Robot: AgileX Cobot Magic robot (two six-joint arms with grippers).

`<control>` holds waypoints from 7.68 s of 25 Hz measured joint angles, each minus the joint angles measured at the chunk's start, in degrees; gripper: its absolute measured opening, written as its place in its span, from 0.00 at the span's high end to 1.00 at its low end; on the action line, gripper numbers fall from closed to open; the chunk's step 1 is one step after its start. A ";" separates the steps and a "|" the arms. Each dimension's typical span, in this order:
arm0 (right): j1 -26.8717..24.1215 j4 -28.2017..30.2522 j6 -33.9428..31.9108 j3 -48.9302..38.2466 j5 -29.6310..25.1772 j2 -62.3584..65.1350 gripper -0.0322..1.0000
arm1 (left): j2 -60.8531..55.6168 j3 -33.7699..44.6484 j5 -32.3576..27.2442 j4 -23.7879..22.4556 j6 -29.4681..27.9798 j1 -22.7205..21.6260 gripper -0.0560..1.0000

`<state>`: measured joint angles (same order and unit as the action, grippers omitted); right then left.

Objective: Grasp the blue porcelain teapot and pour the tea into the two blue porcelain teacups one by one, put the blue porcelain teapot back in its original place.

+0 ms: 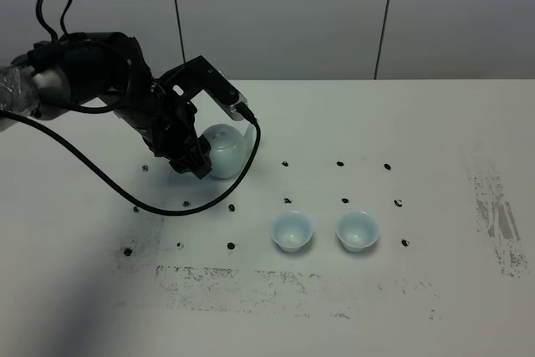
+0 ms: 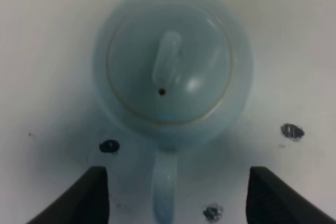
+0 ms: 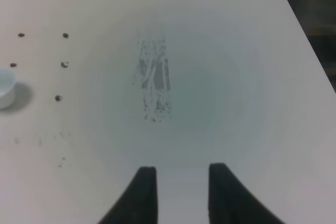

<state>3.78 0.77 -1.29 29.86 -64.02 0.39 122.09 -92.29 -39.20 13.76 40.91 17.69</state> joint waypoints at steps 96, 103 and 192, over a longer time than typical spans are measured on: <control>0.00 0.00 0.00 0.00 0.00 0.00 0.75 | -2.23 -4.77 4.47 5.28 7.09 5.84 0.85; 0.00 0.00 0.00 0.00 0.00 0.00 0.75 | 3.55 -18.06 -0.92 6.91 11.71 8.88 0.88; 0.00 -0.46 0.00 0.00 0.00 0.00 0.75 | 5.87 -18.97 -8.18 -0.50 77.37 15.47 0.88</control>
<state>3.78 0.31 -1.29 29.86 -64.02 0.39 127.97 -111.26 -47.37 13.27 118.28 33.17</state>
